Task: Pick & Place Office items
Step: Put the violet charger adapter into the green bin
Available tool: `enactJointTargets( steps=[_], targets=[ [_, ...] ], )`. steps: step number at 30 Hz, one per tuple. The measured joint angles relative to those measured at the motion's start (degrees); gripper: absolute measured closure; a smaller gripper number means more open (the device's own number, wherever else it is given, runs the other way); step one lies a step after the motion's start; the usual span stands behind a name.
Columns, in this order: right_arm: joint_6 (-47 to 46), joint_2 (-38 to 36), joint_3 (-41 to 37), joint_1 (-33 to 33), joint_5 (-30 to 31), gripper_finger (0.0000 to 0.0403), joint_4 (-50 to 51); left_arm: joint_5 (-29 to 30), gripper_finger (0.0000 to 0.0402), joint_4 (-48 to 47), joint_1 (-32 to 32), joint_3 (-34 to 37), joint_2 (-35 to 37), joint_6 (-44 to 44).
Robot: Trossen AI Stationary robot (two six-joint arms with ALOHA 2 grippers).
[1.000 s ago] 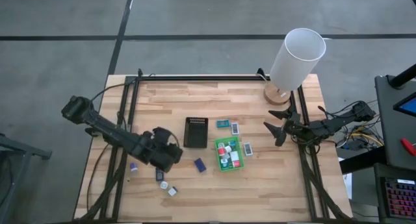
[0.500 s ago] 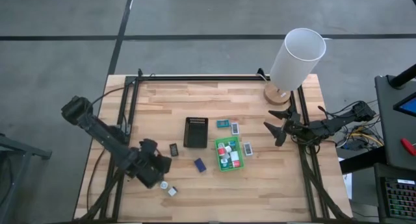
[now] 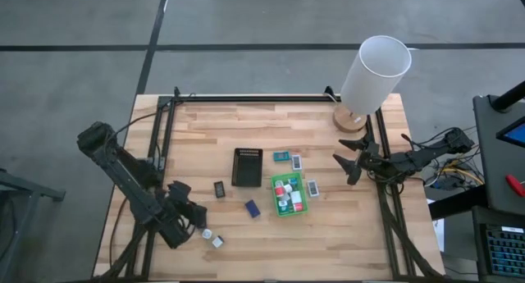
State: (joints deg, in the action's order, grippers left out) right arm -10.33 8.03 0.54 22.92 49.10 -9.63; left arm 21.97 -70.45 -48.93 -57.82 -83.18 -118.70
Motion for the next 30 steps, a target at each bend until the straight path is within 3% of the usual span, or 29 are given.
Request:
enactJointTargets(
  steps=[10,15,21,25,30],
  targets=[
    [0.0,0.0,0.0,0.0,0.0,0.0082,0.0,16.5,0.0230,3.9,0.2,0.0,0.0,15.4],
    [0.0,0.0,0.0,0.0,0.0,0.0082,0.0,17.3,0.0231,5.8,0.4,0.0,0.0,19.6],
    [0.0,0.0,0.0,0.0,0.0,0.0090,0.0,23.5,0.0231,6.9,0.5,0.0,0.0,25.8],
    [0.0,0.0,0.0,0.0,0.0,0.0092,0.0,23.1,0.0231,5.6,0.5,0.0,0.0,25.7],
    [0.0,0.0,0.0,0.0,0.0,0.0086,0.0,13.5,0.0230,2.5,0.6,0.0,0.2,16.8]
  ],
)
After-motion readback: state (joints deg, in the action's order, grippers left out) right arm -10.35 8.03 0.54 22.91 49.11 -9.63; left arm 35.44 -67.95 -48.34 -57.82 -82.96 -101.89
